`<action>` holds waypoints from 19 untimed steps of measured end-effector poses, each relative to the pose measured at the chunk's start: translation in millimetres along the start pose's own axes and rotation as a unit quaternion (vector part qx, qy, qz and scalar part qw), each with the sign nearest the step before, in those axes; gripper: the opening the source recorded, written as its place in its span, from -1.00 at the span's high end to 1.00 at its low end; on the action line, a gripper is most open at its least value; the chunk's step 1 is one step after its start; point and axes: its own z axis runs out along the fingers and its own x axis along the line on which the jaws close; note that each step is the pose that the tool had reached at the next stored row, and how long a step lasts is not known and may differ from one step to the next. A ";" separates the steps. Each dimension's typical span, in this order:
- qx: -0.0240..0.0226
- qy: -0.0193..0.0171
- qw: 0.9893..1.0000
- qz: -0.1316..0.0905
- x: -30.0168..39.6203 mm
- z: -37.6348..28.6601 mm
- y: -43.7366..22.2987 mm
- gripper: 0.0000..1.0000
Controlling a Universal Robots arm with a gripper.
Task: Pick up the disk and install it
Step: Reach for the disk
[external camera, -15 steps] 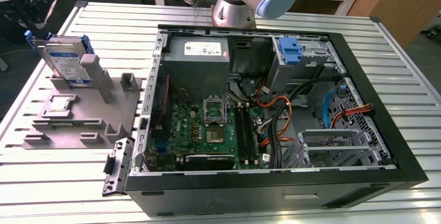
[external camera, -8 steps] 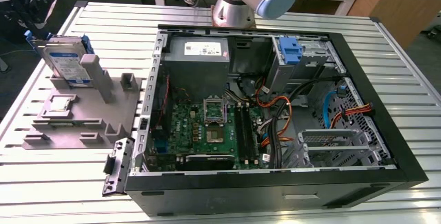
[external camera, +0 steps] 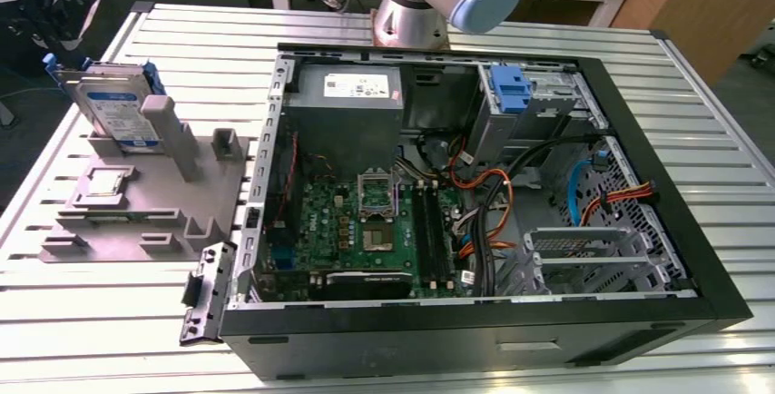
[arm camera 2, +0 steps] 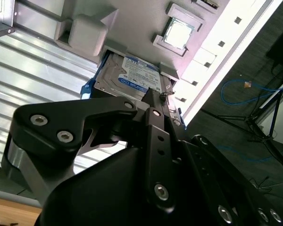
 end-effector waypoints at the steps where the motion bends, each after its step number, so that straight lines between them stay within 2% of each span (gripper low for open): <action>1: 0.000 0.000 1.000 0.000 0.8 0.2 1.0 0.80; 5: 0.000 0.000 1.000 0.000 4.9 0.9 6.8 0.80; 8: 0.000 0.000 1.000 0.001 11.6 1.3 8.4 0.80; 11: 0.000 0.000 1.000 0.000 15.9 2.3 12.3 0.80; 14: 0.000 0.001 1.000 0.001 20.9 2.7 13.4 0.80; 19: 0.000 0.001 1.000 0.001 21.5 3.8 17.9 0.80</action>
